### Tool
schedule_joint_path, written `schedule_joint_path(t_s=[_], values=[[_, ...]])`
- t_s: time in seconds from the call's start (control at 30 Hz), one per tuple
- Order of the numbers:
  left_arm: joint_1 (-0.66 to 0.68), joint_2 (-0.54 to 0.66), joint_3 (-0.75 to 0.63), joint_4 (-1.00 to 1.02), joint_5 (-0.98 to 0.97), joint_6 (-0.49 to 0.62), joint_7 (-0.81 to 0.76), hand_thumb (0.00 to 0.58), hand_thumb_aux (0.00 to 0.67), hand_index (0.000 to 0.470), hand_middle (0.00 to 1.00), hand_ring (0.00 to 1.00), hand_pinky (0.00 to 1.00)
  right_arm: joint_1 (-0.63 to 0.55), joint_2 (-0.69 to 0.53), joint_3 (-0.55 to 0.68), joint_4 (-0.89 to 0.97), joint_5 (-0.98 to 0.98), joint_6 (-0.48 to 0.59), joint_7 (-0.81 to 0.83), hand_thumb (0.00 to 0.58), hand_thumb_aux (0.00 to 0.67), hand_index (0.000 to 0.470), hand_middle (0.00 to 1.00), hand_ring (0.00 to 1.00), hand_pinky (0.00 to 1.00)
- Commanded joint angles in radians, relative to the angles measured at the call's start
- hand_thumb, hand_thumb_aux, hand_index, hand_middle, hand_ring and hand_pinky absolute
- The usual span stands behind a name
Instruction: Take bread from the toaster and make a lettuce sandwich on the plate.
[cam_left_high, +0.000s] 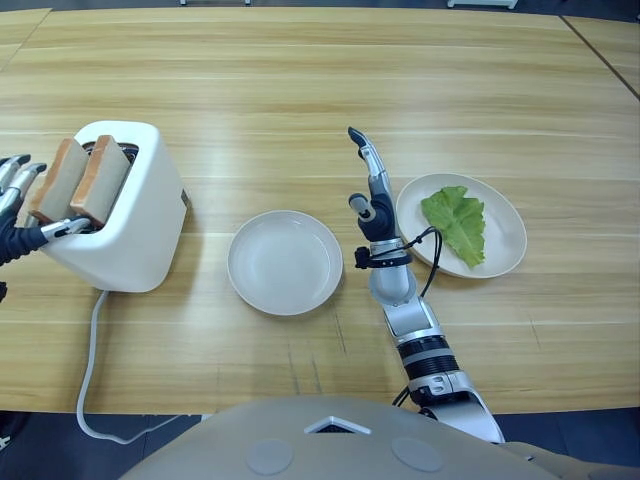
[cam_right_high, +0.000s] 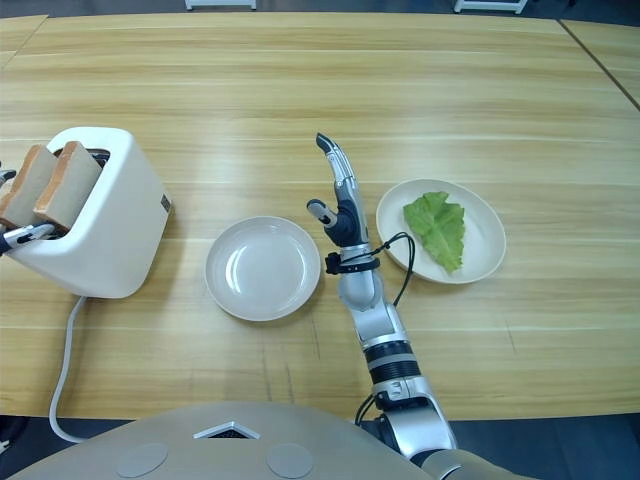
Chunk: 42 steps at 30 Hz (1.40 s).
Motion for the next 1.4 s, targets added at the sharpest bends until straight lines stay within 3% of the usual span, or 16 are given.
schedule_joint_path(t_s=[0.03,0.47,0.8,0.87,0.9,0.93,0.97,1.0,1.4], values=[[0.008,0.023,0.013,-0.01,0.012,0.011,-0.015,0.0,0.0,0.0,0.0,0.0,0.0,0.0,-0.001,0.003,0.015,-0.005,0.005,-0.005,0.0,0.0,0.0,0.0,0.0,0.0],[-0.088,-0.06,-0.094,-0.098,0.067,0.249,-0.1,0.0,0.0,0.0,0.0,0.0,0.0,-0.007,-0.005,0.002,0.029,-0.012,0.001,-0.014,0.0,0.0,0.0,0.0,0.0,0.0],[-0.113,-0.081,-0.141,-0.115,-0.003,0.241,-0.11,0.018,0.011,0.007,0.0,0.0,0.0,-0.018,-0.008,0.006,0.06,-0.026,-0.005,-0.029,0.0,0.0,0.0,0.0,0.0,0.0],[-0.116,-0.082,-0.144,-0.117,-0.016,0.237,-0.109,0.1,0.06,0.042,0.0,0.0,0.0,-0.02,-0.008,0.006,0.064,-0.028,-0.006,-0.031,0.0,0.0,0.0,0.0,0.0,0.0],[-0.116,-0.082,-0.144,-0.117,-0.021,0.237,-0.107,0.175,0.11,0.077,0.0,0.0,0.0,-0.021,-0.008,0.007,0.065,-0.029,-0.007,-0.032,0.0,0.0,0.0,0.0,0.0,0.0],[-0.116,-0.081,-0.145,-0.117,-0.023,0.236,-0.106,0.42,0.318,0.223,0.0,0.0,0.0,-0.022,-0.008,0.007,0.066,-0.029,-0.007,-0.033,0.0,0.0,0.0,0.0,0.0,0.0],[-0.116,-0.079,-0.145,-0.116,-0.024,0.233,-0.103,0.489,0.405,0.284,0.0,0.0,0.0,-0.023,-0.008,0.008,0.067,-0.03,-0.007,-0.034,0.0,0.0,0.0,0.0,0.0,0.0],[-0.117,-0.078,-0.147,-0.113,-0.033,0.224,-0.103,0.58,0.67,0.47,0.0,0.0,0.0,-0.023,-0.008,0.009,0.068,-0.031,-0.008,-0.034,0.0,0.0,0.0,0.0,0.0,0.0],[-0.169,-0.114,-0.088,-0.169,-0.105,0.132,-0.003,0.58,0.67,0.47,0.0,0.0,0.0,-0.029,-0.013,0.016,0.084,-0.036,-0.008,-0.047,0.0,0.0,0.0,0.0,0.0,0.0]])
